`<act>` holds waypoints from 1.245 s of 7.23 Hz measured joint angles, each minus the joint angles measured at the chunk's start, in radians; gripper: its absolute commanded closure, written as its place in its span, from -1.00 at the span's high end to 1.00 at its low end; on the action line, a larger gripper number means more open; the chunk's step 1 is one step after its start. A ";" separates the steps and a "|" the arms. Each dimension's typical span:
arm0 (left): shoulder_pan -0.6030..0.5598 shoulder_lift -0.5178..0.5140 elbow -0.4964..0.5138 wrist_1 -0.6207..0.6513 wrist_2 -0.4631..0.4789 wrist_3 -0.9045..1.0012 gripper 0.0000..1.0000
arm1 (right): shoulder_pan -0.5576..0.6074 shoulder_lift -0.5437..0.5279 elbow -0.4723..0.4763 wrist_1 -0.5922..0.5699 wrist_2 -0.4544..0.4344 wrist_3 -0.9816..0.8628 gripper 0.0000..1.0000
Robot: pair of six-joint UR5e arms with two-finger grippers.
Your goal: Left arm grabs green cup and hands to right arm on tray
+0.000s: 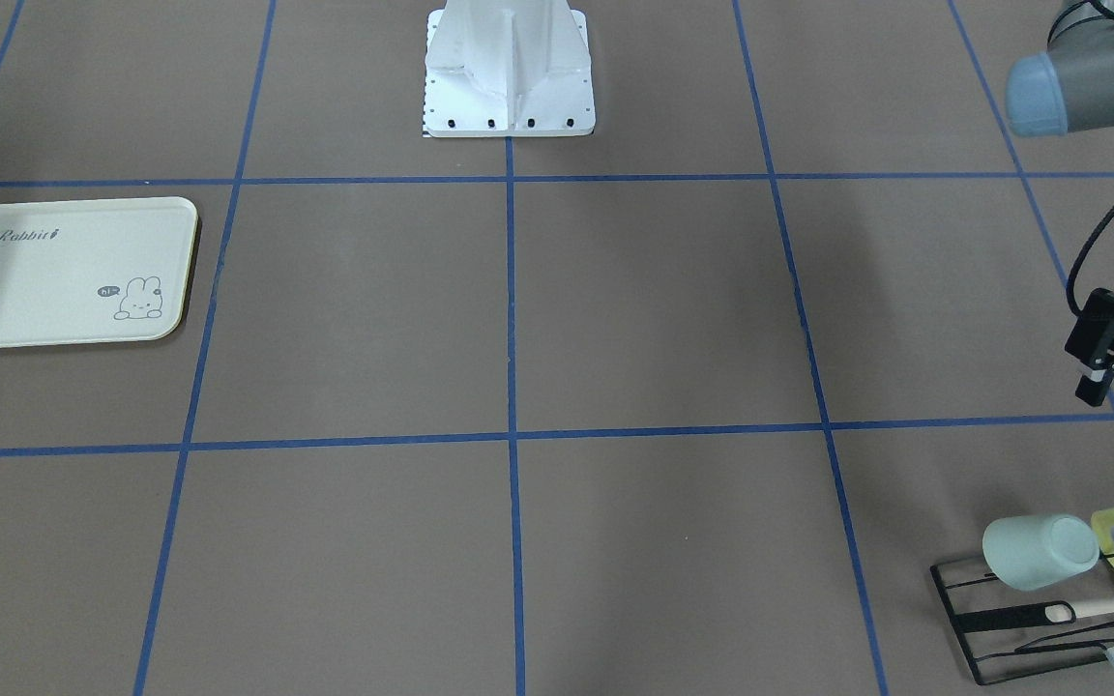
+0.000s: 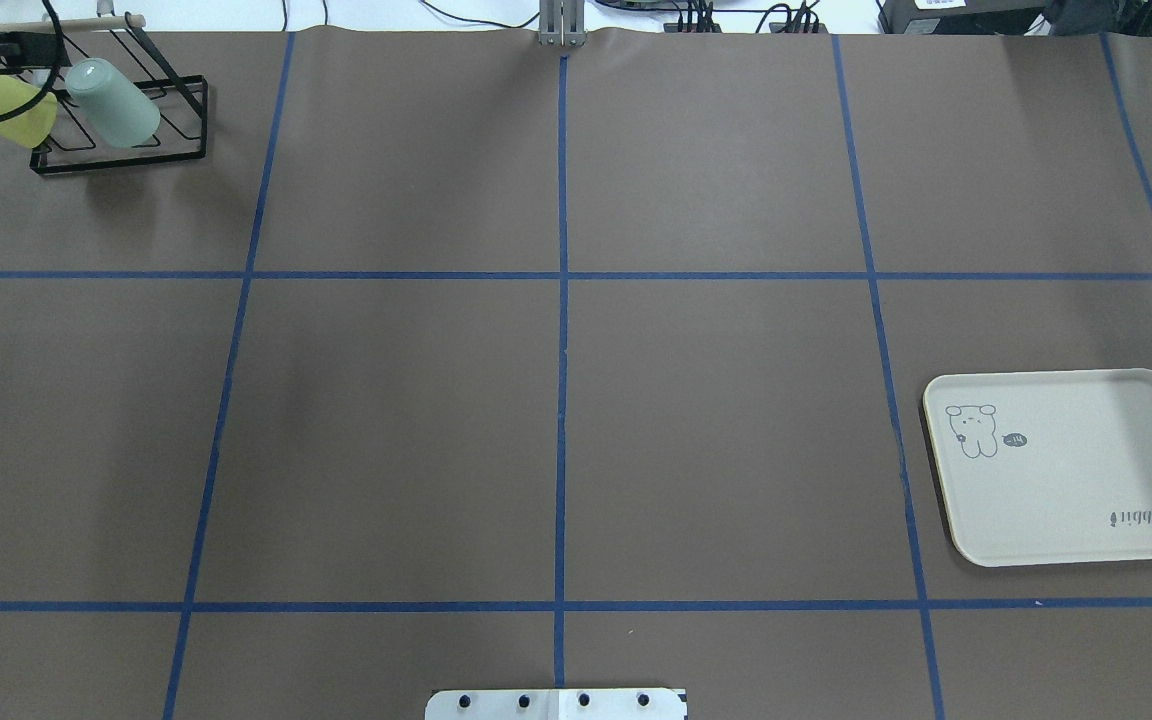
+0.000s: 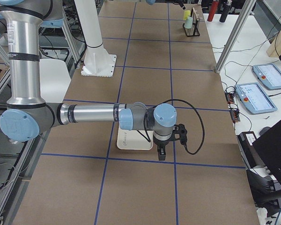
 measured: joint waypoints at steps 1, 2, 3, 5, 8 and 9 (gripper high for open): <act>0.026 -0.014 0.066 -0.076 0.062 -0.014 1.00 | 0.000 0.001 0.000 0.000 -0.003 0.000 0.99; 0.037 -0.034 0.135 -0.145 0.092 -0.019 1.00 | -0.001 0.001 -0.001 0.000 -0.003 0.001 0.99; 0.042 -0.055 0.192 -0.188 0.107 -0.021 1.00 | -0.001 0.001 -0.001 0.000 -0.003 0.001 0.99; 0.068 -0.074 0.261 -0.231 0.143 -0.021 1.00 | -0.001 0.001 -0.002 0.000 -0.003 0.002 0.99; 0.097 -0.078 0.321 -0.290 0.178 -0.021 1.00 | -0.001 0.001 -0.002 0.000 -0.003 0.002 0.99; 0.100 -0.080 0.330 -0.294 0.179 -0.021 1.00 | -0.001 0.000 -0.002 0.000 -0.003 0.002 0.99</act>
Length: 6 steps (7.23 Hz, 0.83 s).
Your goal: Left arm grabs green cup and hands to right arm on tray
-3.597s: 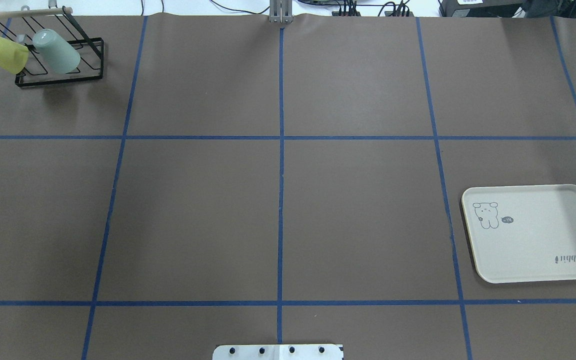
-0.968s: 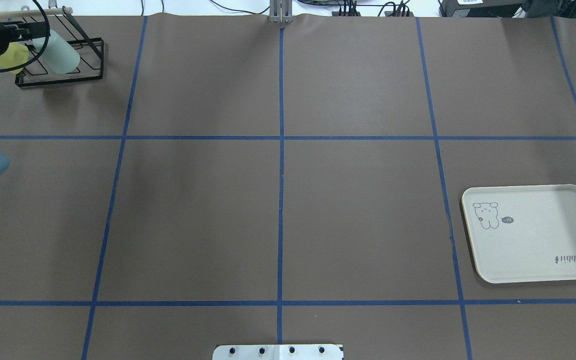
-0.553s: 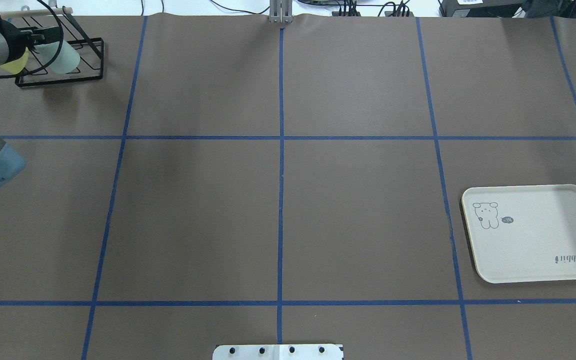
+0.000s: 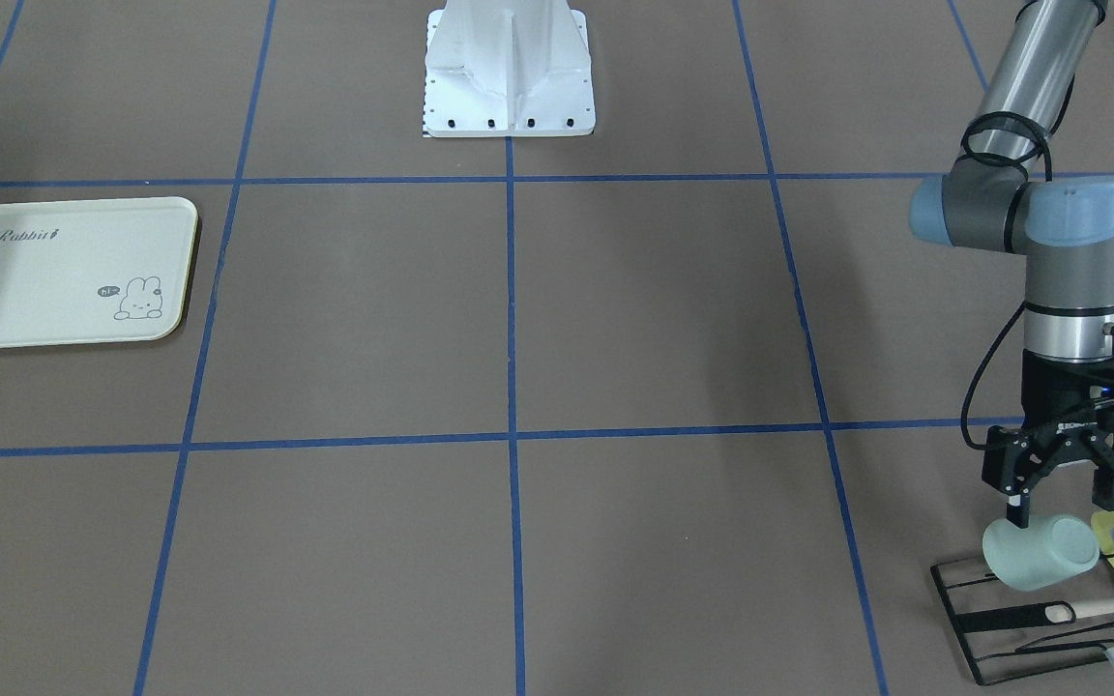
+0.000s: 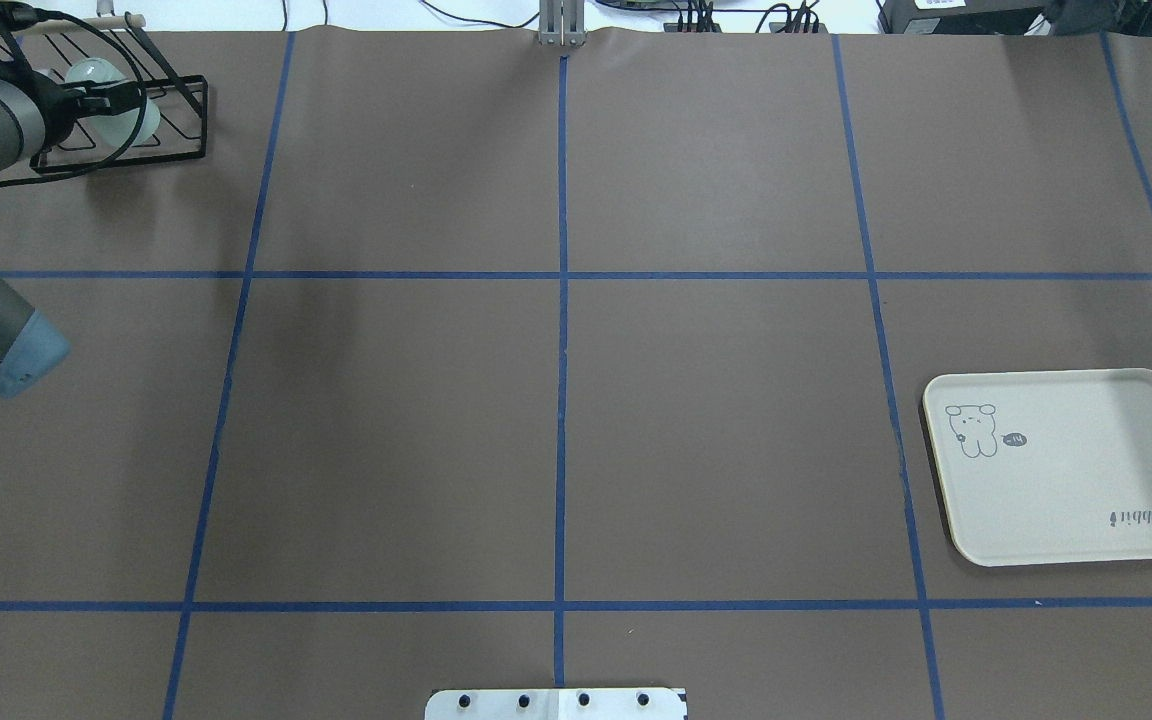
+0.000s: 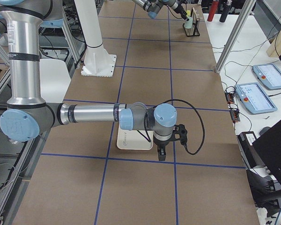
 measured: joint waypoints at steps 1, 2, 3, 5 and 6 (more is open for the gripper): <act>0.001 -0.009 0.014 -0.002 0.000 0.000 1.00 | 0.000 0.000 0.000 -0.001 0.000 0.000 0.99; 0.001 -0.024 0.034 -0.003 0.001 0.000 1.00 | 0.000 -0.001 0.000 -0.001 0.000 0.001 0.99; 0.001 -0.038 0.053 -0.004 0.001 0.000 1.00 | 0.000 -0.002 0.000 -0.001 0.000 0.001 0.99; 0.001 -0.049 0.077 -0.005 0.001 0.001 1.00 | 0.000 -0.005 0.000 -0.001 0.000 0.001 0.99; 0.001 -0.051 0.083 -0.005 0.001 0.001 1.00 | 0.000 -0.006 0.000 -0.001 0.000 0.001 0.99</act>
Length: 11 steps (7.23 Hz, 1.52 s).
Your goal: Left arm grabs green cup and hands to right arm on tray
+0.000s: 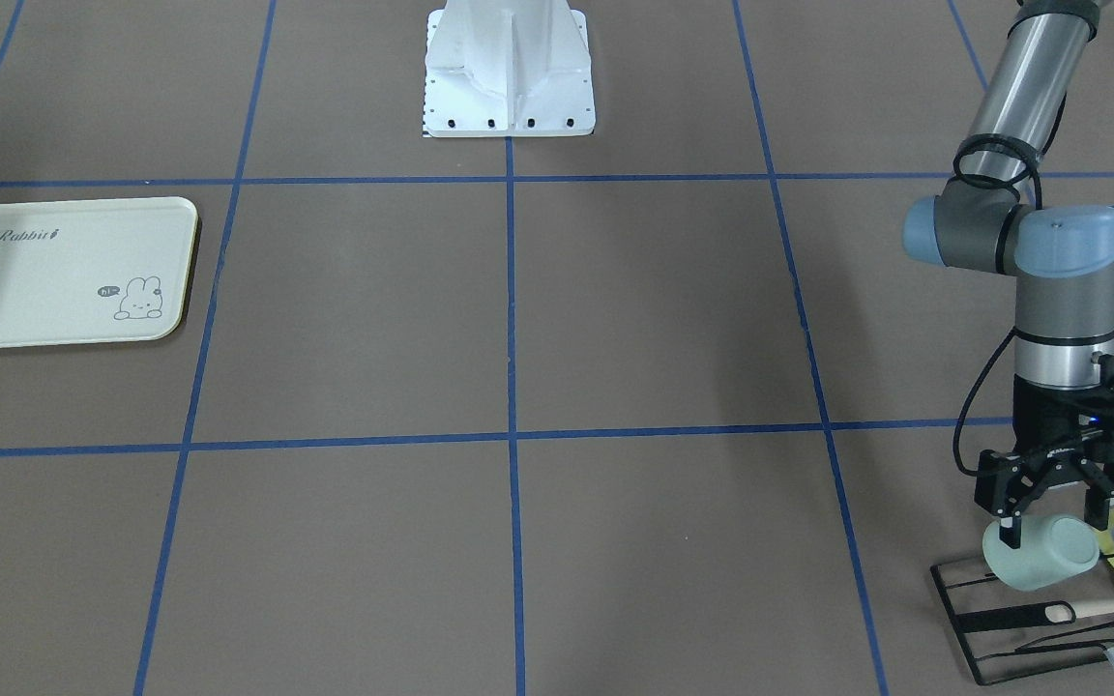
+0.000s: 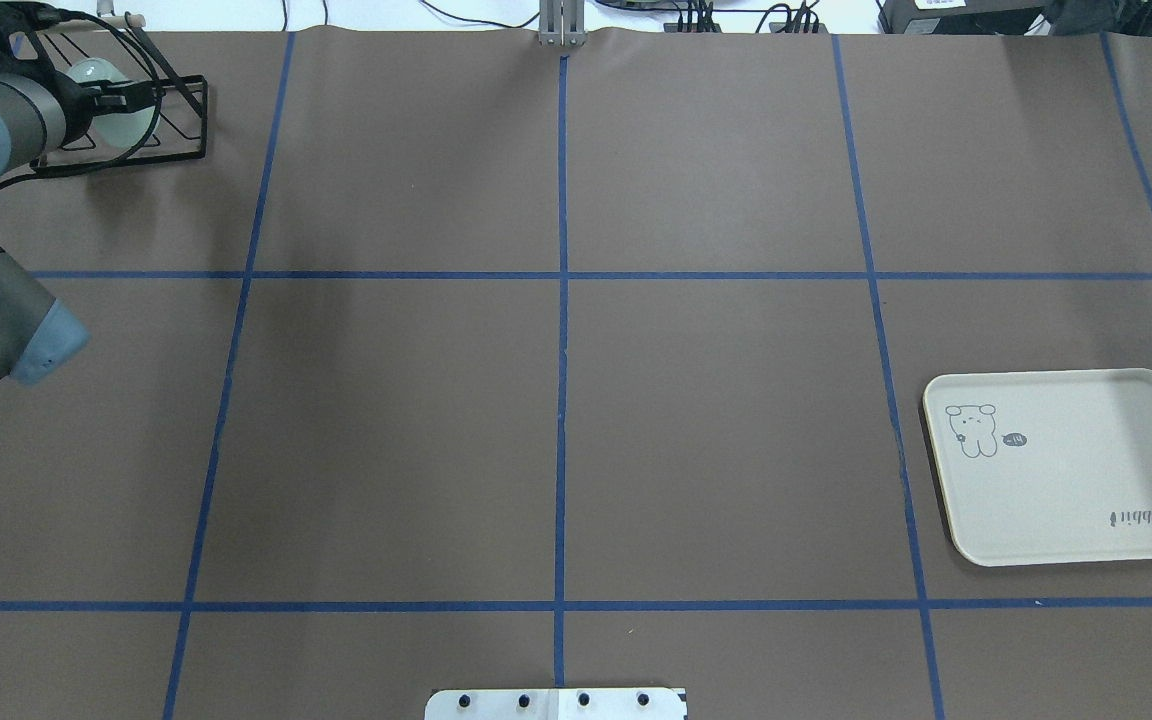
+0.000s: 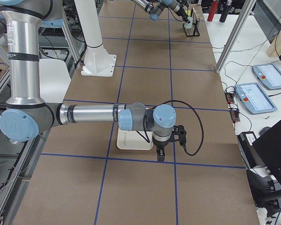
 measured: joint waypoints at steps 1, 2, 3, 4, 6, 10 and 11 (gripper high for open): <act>0.001 -0.002 0.005 0.000 0.000 0.000 1.00 | 0.000 -0.001 0.000 0.000 0.000 0.000 0.99; 0.001 -0.009 0.015 0.000 0.000 0.000 0.99 | 0.000 -0.002 0.000 0.000 0.001 0.000 0.99; 0.001 -0.020 0.027 0.000 0.000 0.000 0.99 | 0.000 -0.002 0.000 0.000 0.001 0.000 0.99; 0.001 -0.030 0.036 0.000 0.000 0.000 0.98 | 0.000 -0.003 0.000 0.000 0.002 0.000 0.99; 0.001 -0.034 0.045 0.000 0.000 0.001 0.98 | 0.000 -0.003 0.000 0.000 0.003 0.000 0.99; 0.000 -0.035 0.058 -0.001 0.001 0.001 0.75 | 0.000 -0.004 0.001 0.001 0.006 0.000 0.99; -0.002 -0.035 0.058 -0.002 0.001 0.001 0.65 | 0.000 -0.004 0.001 0.001 0.007 0.000 0.99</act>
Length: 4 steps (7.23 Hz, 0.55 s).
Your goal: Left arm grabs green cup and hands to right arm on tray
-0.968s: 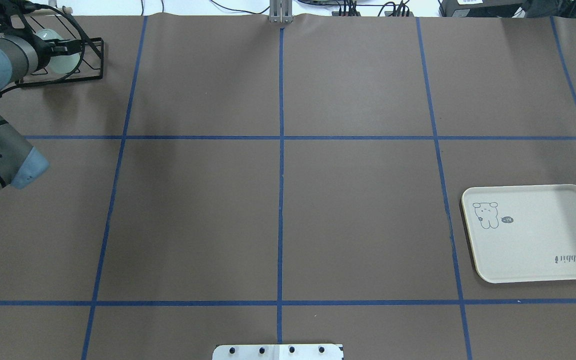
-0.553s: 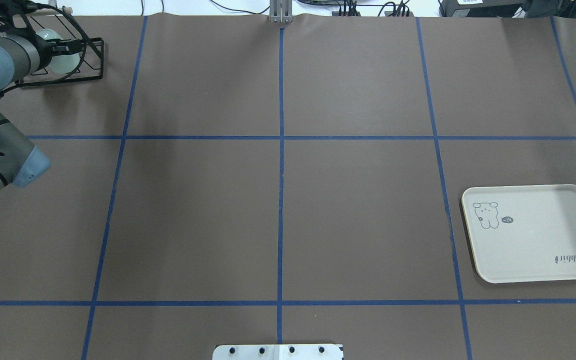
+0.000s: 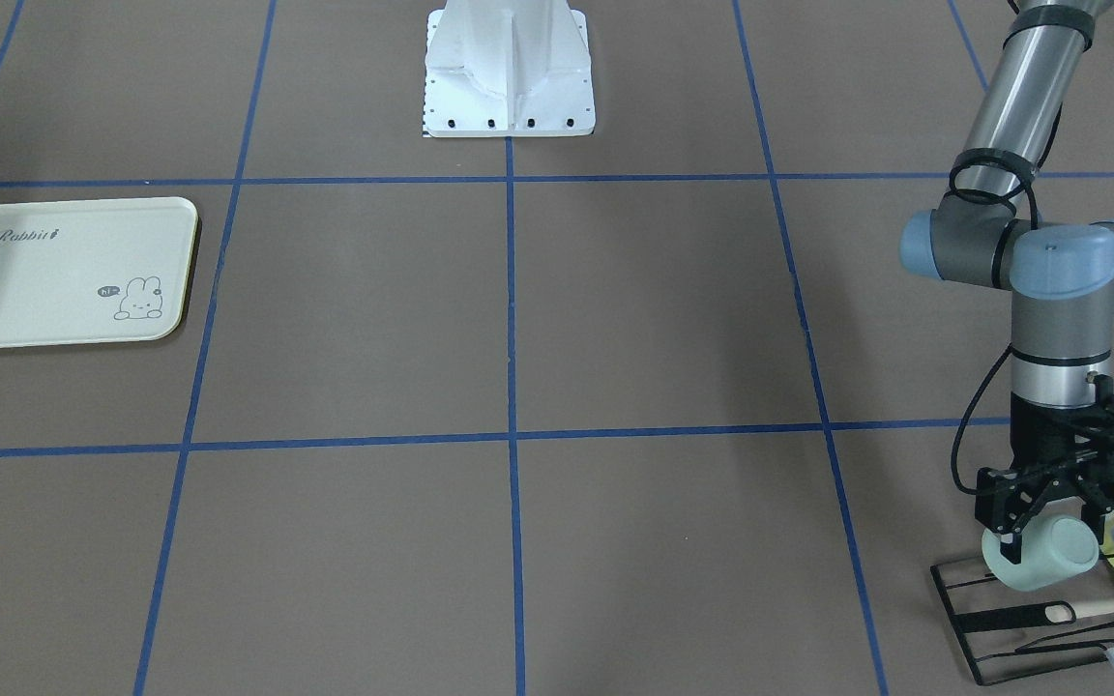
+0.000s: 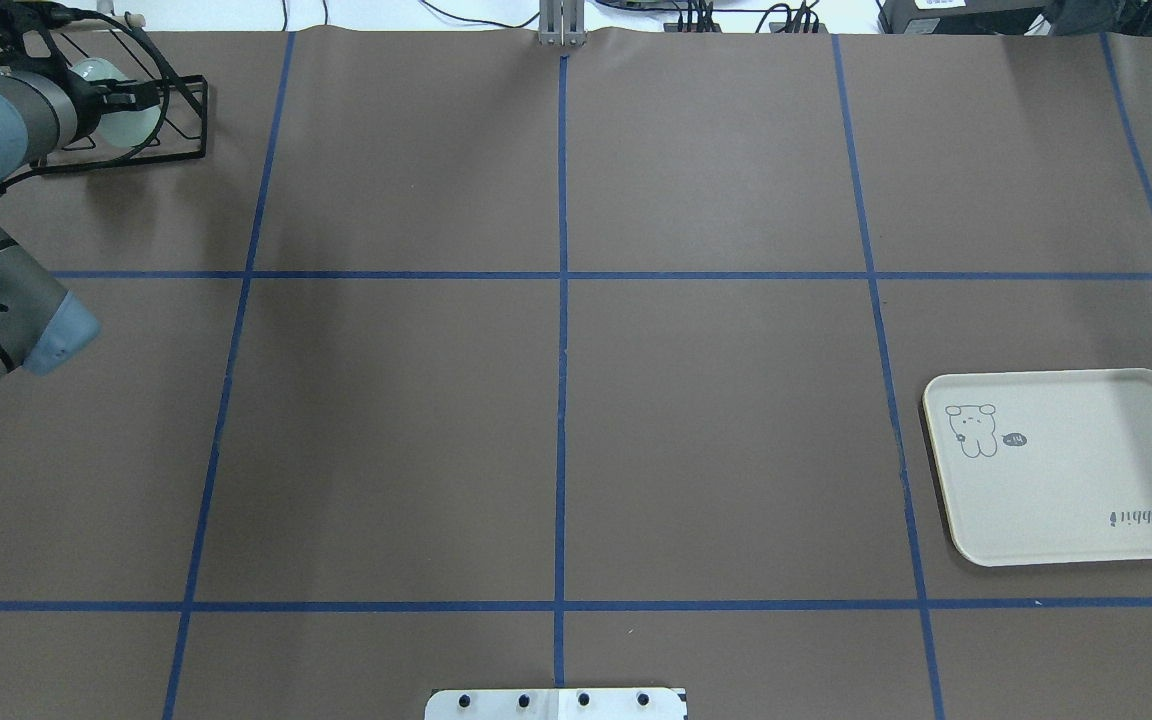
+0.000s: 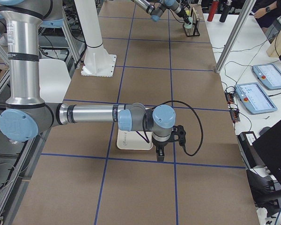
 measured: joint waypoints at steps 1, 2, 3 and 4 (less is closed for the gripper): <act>-0.001 -0.001 0.000 0.000 0.000 0.000 0.43 | 0.000 -0.001 0.000 -0.001 0.001 0.000 0.99; -0.003 -0.001 -0.001 0.000 0.000 -0.001 0.11 | 0.000 -0.001 0.000 -0.001 0.001 0.000 0.99; -0.006 -0.001 -0.003 -0.001 -0.001 -0.003 -0.19 | 0.000 -0.002 0.000 -0.001 0.002 0.000 0.99; -0.010 -0.001 -0.008 -0.004 -0.002 -0.002 -0.31 | 0.000 -0.002 0.000 -0.001 0.002 0.000 0.99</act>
